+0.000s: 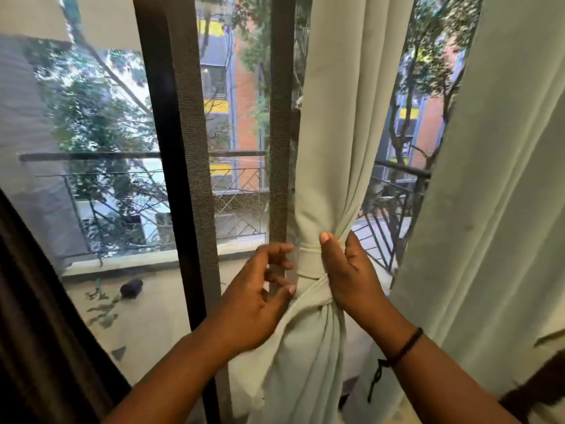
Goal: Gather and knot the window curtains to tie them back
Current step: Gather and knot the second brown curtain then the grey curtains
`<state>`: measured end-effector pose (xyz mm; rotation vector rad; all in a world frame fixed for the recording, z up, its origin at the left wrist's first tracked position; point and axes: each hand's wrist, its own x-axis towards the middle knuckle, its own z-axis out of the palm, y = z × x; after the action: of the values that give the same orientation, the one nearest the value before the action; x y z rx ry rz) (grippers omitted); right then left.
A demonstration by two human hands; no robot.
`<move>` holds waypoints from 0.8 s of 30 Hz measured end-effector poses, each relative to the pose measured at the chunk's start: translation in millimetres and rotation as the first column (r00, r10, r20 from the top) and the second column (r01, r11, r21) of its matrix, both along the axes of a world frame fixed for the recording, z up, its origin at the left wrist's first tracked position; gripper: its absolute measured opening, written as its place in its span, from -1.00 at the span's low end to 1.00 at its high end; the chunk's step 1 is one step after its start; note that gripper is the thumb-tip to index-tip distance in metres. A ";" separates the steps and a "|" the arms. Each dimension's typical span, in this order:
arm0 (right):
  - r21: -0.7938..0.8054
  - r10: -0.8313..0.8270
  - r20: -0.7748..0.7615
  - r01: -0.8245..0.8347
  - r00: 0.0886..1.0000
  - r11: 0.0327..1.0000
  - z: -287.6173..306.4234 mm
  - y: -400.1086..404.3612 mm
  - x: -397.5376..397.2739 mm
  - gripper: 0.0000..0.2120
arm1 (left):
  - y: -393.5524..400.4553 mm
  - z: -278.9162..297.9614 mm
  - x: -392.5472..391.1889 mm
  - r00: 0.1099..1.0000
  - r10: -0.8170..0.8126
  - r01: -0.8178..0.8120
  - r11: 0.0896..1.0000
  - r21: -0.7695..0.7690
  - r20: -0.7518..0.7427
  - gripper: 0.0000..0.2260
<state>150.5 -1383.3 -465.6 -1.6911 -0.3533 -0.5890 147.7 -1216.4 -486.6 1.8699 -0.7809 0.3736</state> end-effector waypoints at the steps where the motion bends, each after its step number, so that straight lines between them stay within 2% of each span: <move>1: 0.004 -0.003 -0.002 0.003 1.000 1.000 -0.3 -2.3 1.8 -0.69 | 2.9 -3.1 -0.7 0.982 0.020 -0.049 0.987 0.152 0.185 -0.62; 3: 0.013 0.021 -0.019 -0.021 1.000 1.000 -0.3 -6.3 5.3 -0.77 | 3.0 0.3 -1.2 0.906 -0.008 -0.150 0.929 0.337 0.424 -0.61; 5: 0.023 0.060 -0.040 -0.059 0.997 0.998 -0.5 -9.6 8.8 -0.87 | 2.0 6.3 0.4 0.838 -0.054 -0.217 0.880 0.423 0.543 -0.59; 7: 0.024 0.087 -0.048 -0.086 0.995 0.996 -3.5 -18.5 14.0 -0.79 | -2.8 9.1 0.4 0.789 -0.104 -0.259 0.837 0.482 0.605 -0.54; 9: 0.027 0.120 -0.060 -0.118 0.991 0.993 -5.6 -28.3 21.3 -0.70 | -11.8 4.9 -0.5 0.786 -0.113 -0.306 0.784 0.540 0.608 -0.46; 10: 0.029 0.138 -0.070 -0.136 0.988 0.990 -5.4 -34.5 25.4 -0.71 | -21.8 0.0 -0.4 0.792 -0.080 -0.320 0.790 0.523 0.606 -0.45; 11: 0.031 0.149 -0.079 -0.147 0.986 0.989 -4.3 -40.6 29.1 -0.75 | -34.0 -5.7 -1.0 0.823 -0.025 -0.284 0.847 0.449 0.568 -0.49; 12: 0.030 0.153 -0.088 -0.151 0.984 0.988 -2.7 -46.7 33.5 -0.79 | -48.8 -7.9 -2.0 0.885 0.054 -0.208 0.935 0.288 0.462 -0.57; 13: 0.028 0.156 -0.101 -0.154 0.983 0.988 -0.9 -51.9 38.0 -0.80 | -62.3 -10.8 0.0 0.946 0.126 -0.144 0.989 0.039 0.297 -0.65; 14: 0.027 0.166 -0.116 -0.164 0.979 0.986 0.7 -56.1 41.8 -0.80 | -74.0 -13.5 5.2 0.977 0.186 -0.158 0.961 -0.229 0.103 -0.70; 15: 0.026 0.188 -0.134 -0.186 0.973 0.982 3.4 -61.0 44.5 -0.80 | -86.0 -14.7 11.8 0.970 0.221 -0.244 0.858 -0.452 -0.103 -0.74; 16: 0.021 0.217 -0.148 -0.216 0.965 0.976 5.4 -66.1 47.2 -0.81 | -96.6 -13.8 17.8 0.937 0.197 -0.338 0.718 -0.609 -0.288 -0.79; 17: 0.012 0.247 -0.159 -0.248 0.956 0.969 6.7 -71.6 49.8 -0.83 | -106.1 -12.7 24.1 0.899 0.107 -0.401 0.590 -0.700 -0.425 -0.85; 19: 0.006 0.305 -0.166 -0.309 0.938 0.951 8.7 -81.2 53.2 -0.85 | -121.1 -10.7 33.2 0.830 -0.144 -0.438 0.428 -0.790 -0.538 -0.81; 20: 0.012 0.332 -0.162 -0.335 0.929 0.942 9.7 -85.9 54.5 -0.86 | -128.2 -9.3 37.2 0.795 -0.224 -0.454 0.397 -0.798 -0.564 -0.78; 24: 0.084 0.426 -0.193 -0.418 0.884 0.905 7.7 -103.3 59.1 -0.85 | -152.6 -4.5 49.6 0.670 -0.334 -0.497 0.461 -0.735 -0.663 -0.71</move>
<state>209.6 -1486.5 -457.9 -1.5541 -0.5372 -0.0933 197.3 -1369.0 -491.1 0.8266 0.1736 -0.0010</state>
